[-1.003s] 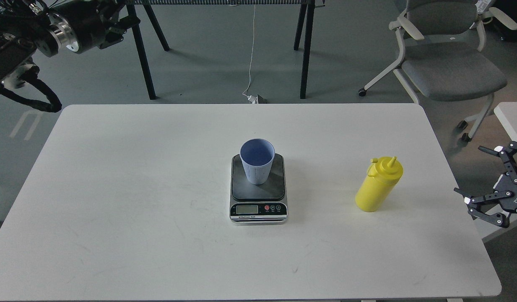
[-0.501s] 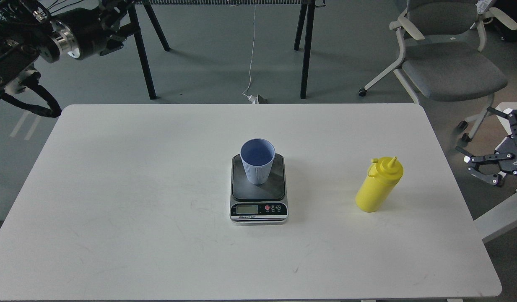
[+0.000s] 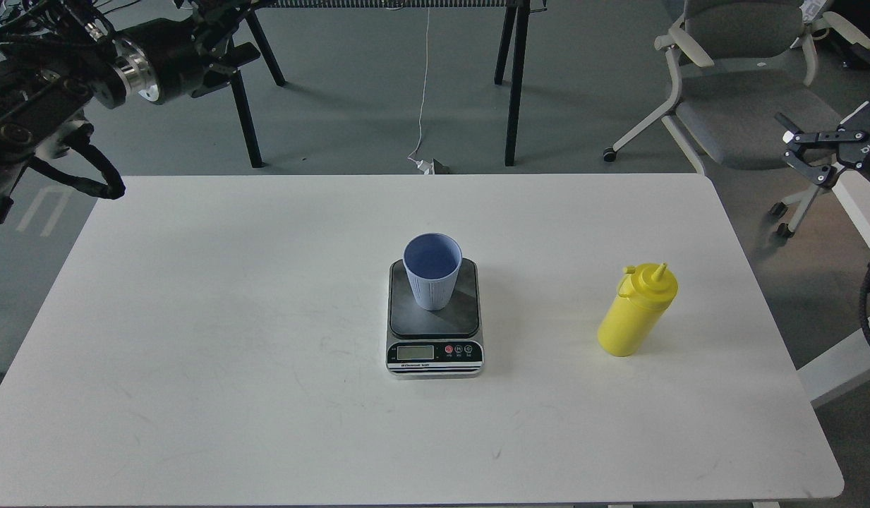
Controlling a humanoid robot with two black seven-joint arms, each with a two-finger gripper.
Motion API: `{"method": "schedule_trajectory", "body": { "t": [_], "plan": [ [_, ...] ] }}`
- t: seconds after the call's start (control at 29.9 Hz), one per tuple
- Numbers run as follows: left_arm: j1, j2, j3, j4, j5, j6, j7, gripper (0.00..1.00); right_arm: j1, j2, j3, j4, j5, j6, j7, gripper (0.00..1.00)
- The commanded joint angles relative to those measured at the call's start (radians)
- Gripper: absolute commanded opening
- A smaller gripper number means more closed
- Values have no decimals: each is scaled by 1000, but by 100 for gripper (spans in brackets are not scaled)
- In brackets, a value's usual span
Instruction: Pour seasoning into cup on scale with both arms
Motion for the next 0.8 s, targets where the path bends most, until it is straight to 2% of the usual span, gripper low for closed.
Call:
{"method": "schedule_trajectory", "body": {
  "t": [0.0,0.07,0.3,0.37,0.47,0.77],
  "plan": [
    [2,0,0,0,1,0,0,99,34,26,0,-90,0,0,0,87],
    [4,-1,0,0,1,0,0,99,66,60,-5,-130,-5,0,0,85],
    [1,-12,-2,1,-1,0,0,99,162,196,-5,-270,-72,0,5,87],
    [1,-12,-3,1,-1,0,0,99,184,235,-3,-276,-72,0,5,96],
    [2,-14,-5,1,-1,0,0,99,201,264,2,-270,-72,0,5,99],
    [1,-18,-5,1,-1,0,0,99,204,284,6,-250,-72,0,2,99]
  ]
}}
